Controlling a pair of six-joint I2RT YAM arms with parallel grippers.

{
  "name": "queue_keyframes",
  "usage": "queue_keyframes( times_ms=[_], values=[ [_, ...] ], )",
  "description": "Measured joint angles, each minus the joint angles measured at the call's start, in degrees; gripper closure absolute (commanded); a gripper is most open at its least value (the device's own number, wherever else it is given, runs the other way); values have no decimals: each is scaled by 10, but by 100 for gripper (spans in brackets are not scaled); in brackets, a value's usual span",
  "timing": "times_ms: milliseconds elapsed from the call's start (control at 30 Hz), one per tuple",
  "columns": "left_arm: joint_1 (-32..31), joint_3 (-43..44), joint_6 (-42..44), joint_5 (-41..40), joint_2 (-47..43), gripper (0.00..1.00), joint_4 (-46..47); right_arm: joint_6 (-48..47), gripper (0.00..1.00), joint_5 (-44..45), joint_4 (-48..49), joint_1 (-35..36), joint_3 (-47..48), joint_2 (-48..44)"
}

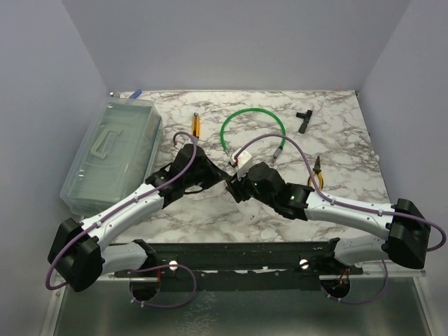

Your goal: Unlock with the key

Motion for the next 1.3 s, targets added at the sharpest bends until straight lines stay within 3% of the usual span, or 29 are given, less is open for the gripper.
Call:
queue_keyframes(
  times_ms=[433,633,733,833,933,1100,1300],
  values=[
    [0,10,-2,-2,0,100,-1,-12,65,16,-5,4,5,21],
    [0,10,-3,-2,0,100,-2,-16,84,23,-6,8,5,23],
    [0,10,-3,-2,0,100,-2,-16,99,24,-6,8,5,23],
    [0,10,-3,-2,0,100,-1,-16,100,26,-6,11,5,23],
    [0,10,-3,-3,0,90,-2,-14,100,31,-6,12,5,23],
    [0,10,-2,-3,-2,58,-1,8,100,33,5,13,-5,16],
    [0,9,17,-7,-19,39,-5,48,100,49,18,13,-59,-35]
  ],
)
